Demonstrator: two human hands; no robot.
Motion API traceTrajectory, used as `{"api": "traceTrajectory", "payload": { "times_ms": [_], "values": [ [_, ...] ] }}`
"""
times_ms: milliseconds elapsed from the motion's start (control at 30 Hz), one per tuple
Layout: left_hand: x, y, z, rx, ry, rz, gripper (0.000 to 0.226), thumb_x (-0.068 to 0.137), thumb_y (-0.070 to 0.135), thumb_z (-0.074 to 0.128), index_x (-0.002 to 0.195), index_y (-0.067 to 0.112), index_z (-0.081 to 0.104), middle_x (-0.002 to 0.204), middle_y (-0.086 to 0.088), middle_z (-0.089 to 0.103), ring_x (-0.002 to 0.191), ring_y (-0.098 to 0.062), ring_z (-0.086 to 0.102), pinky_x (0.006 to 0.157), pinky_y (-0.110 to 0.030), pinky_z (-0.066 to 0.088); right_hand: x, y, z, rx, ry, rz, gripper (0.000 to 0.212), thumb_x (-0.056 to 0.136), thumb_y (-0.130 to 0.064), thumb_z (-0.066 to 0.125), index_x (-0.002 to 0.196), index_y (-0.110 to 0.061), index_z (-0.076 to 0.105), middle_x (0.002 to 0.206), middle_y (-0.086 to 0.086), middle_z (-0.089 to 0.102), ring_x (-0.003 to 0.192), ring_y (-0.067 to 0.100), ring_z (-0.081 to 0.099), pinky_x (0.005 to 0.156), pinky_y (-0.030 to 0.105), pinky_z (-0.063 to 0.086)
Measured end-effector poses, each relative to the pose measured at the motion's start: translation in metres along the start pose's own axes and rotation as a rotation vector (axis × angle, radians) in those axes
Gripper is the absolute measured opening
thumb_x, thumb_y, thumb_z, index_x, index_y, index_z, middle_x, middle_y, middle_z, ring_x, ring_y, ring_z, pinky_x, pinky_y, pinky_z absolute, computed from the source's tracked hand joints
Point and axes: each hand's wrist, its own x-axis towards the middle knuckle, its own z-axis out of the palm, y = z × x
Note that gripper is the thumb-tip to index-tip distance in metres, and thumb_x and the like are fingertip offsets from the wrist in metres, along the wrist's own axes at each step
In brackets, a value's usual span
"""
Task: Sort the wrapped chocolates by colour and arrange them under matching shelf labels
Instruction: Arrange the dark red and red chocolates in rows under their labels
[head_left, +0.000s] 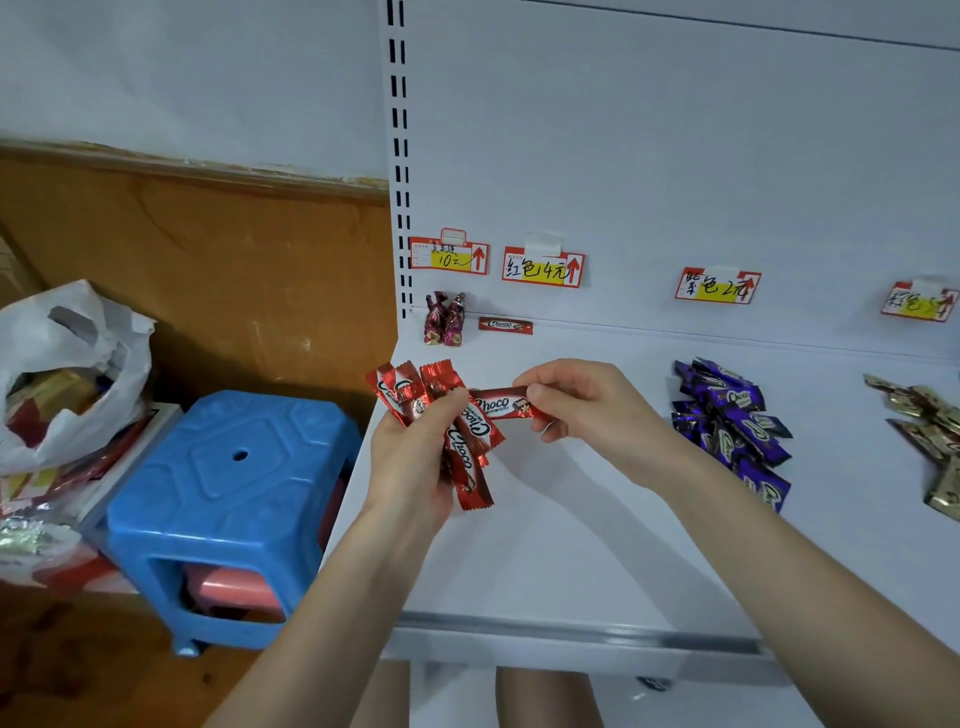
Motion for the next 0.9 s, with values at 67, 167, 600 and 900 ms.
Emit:
{"api": "traceTrajectory", "payload": {
  "times_ms": [67, 167, 600, 900],
  "values": [
    [-0.003, -0.001, 0.003, 0.013, -0.005, 0.011, 0.018, 0.083, 0.008, 0.067, 0.098, 0.016, 0.062, 0.087, -0.003, 0.071, 0.066, -0.015, 0.069, 0.055, -0.027, 0.052, -0.005, 0.0, -0.003, 0.015, 0.016, -0.005, 0.019, 0.094, -0.004, 0.047, 0.097, -0.013, 0.063, 0.082, 0.001, 0.064, 0.061, 0.001, 0.06, 0.059, 0.017, 0.051],
    [-0.007, -0.002, 0.006, 0.016, -0.011, 0.028, 0.014, 0.082, 0.008, 0.068, 0.09, 0.018, 0.062, 0.078, 0.0, 0.071, 0.06, -0.012, 0.07, 0.054, -0.027, 0.052, -0.014, 0.001, -0.007, -0.036, 0.087, -0.087, 0.021, 0.092, -0.005, 0.051, 0.1, -0.021, 0.061, 0.091, -0.003, 0.065, 0.074, 0.001, 0.063, 0.066, 0.018, 0.053],
    [0.015, -0.001, 0.012, -0.012, -0.054, 0.004, 0.005, 0.089, 0.006, 0.059, 0.093, 0.009, 0.059, 0.066, -0.005, 0.071, 0.063, -0.017, 0.071, 0.053, -0.028, 0.055, 0.032, 0.038, -0.044, -0.477, 0.29, -0.244, 0.027, 0.08, -0.008, 0.069, 0.106, -0.006, 0.066, 0.102, 0.008, 0.064, 0.079, 0.009, 0.053, 0.067, 0.001, 0.035],
    [0.053, 0.006, 0.03, 0.004, -0.046, -0.021, 0.009, 0.087, 0.01, 0.063, 0.096, 0.012, 0.063, 0.069, -0.005, 0.072, 0.064, -0.017, 0.071, 0.05, -0.028, 0.055, 0.136, 0.073, -0.073, -0.788, 0.264, -0.041, 0.024, 0.089, -0.015, 0.057, 0.111, -0.007, 0.062, 0.109, 0.016, 0.059, 0.103, 0.03, 0.053, 0.084, 0.031, 0.039]
  ]
}}
